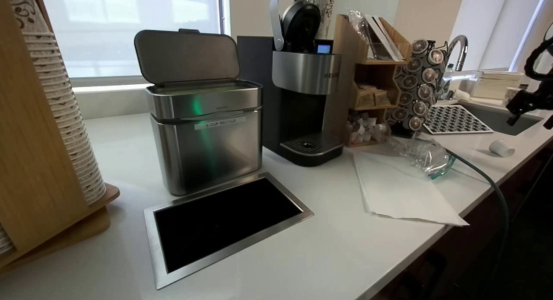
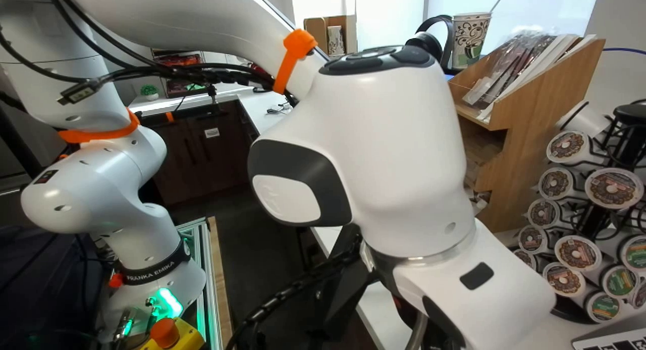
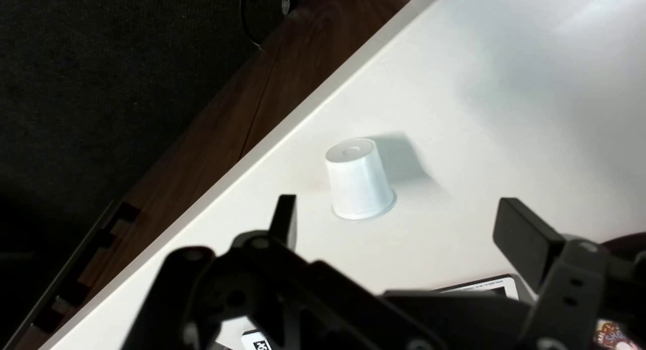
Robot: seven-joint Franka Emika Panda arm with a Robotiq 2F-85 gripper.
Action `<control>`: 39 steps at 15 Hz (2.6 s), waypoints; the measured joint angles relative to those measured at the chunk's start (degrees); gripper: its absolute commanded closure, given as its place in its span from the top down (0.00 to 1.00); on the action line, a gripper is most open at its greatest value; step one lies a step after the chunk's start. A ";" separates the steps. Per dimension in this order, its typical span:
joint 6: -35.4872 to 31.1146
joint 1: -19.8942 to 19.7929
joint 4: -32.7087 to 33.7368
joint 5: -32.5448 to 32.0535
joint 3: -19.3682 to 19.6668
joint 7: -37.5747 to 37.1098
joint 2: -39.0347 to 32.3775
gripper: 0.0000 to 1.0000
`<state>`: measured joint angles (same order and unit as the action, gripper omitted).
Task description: Put the white object upright
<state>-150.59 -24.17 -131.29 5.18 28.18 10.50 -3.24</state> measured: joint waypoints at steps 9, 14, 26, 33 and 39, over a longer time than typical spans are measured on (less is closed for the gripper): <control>-1.48 -2.21 3.51 3.39 -3.14 4.39 -6.58 1.00; -5.27 -5.27 5.69 6.03 -6.36 8.93 -10.79 1.00; -6.75 -13.97 10.61 9.37 -14.37 16.28 -16.78 1.00; -7.02 -16.47 11.62 9.36 -17.38 17.03 -18.44 0.86; -7.25 -17.65 12.49 9.21 -18.73 17.38 -19.17 0.30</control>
<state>-157.84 -41.82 -118.81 14.39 9.45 27.88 -22.41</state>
